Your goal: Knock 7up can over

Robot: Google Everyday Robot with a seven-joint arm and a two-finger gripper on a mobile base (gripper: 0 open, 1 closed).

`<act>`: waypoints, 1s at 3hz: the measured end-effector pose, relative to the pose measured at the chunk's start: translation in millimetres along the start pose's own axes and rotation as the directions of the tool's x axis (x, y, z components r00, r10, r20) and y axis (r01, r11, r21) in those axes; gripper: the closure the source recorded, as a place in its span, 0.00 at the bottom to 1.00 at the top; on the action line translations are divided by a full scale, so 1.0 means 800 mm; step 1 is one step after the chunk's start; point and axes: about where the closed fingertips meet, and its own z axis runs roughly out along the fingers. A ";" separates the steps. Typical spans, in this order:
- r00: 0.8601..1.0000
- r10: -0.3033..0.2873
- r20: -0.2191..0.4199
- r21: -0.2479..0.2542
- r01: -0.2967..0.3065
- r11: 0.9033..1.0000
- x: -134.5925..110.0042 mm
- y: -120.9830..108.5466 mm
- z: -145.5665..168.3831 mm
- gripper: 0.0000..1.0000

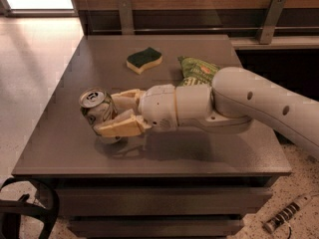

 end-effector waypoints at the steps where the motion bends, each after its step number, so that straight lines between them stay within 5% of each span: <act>1: 0.991 -0.005 -0.133 0.020 0.008 1.000 -0.008 -0.010 -0.013 1.00; 2: 0.964 -0.013 -0.265 0.044 0.026 0.999 -0.009 -0.016 -0.021 1.00; 3: 0.915 -0.027 -0.403 0.071 0.061 0.996 -0.007 -0.020 -0.026 1.00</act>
Offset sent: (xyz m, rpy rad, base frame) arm 0.0188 -0.0321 0.0131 -0.4417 -0.0123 -0.1124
